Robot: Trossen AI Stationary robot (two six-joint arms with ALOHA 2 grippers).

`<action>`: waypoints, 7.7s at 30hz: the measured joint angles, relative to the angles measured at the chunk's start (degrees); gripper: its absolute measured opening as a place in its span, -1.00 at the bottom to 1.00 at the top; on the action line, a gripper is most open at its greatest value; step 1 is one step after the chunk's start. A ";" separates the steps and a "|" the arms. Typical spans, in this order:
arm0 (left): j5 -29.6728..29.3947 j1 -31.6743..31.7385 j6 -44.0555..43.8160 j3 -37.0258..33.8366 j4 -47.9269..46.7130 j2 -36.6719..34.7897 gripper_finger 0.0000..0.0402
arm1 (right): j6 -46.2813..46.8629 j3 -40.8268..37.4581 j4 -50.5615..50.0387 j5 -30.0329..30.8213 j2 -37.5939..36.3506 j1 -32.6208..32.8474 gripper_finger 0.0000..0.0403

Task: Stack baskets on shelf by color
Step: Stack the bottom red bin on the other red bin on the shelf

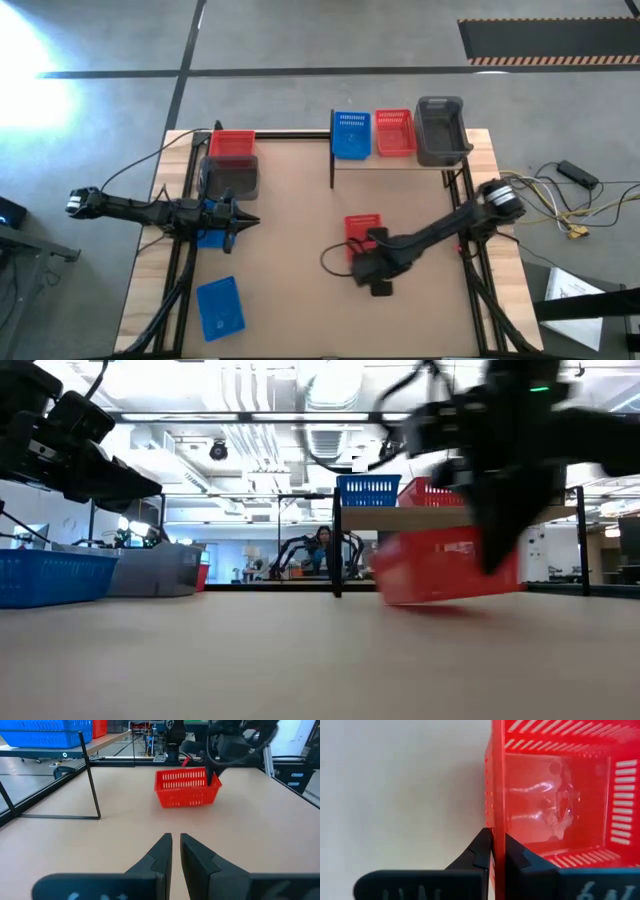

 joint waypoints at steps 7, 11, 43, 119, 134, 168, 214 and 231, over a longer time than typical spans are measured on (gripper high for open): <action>0.00 0.00 0.02 0.00 0.00 0.04 -0.89 | 3.77 -11.74 5.06 3.23 -8.39 3.45 -0.92; 0.01 -0.01 0.02 0.00 0.00 0.06 -0.89 | 3.11 -14.58 7.40 -1.99 -11.17 3.27 -0.83; 0.00 0.01 0.02 0.00 0.00 0.06 -0.89 | 11.26 -12.50 9.69 3.67 -11.83 3.30 -0.24; 0.00 0.00 0.01 0.00 0.00 0.04 -0.89 | -49.80 23.76 -24.36 12.56 -16.84 -43.46 -0.94; 0.00 0.00 0.00 0.00 0.01 0.05 -0.89 | -49.80 21.57 -24.70 14.81 -16.99 -43.60 -0.94; -0.01 -0.01 0.00 0.00 0.00 0.02 -0.89 | -42.21 21.57 -25.00 13.53 -18.47 -43.63 -0.26; 0.01 0.01 0.02 0.00 0.02 0.02 -0.89 | -42.09 20.76 -21.65 6.56 -21.41 -46.34 -0.90; -0.01 0.00 0.01 0.00 0.00 0.02 -0.89 | -33.21 20.72 -28.66 13.74 -20.77 -46.20 -0.39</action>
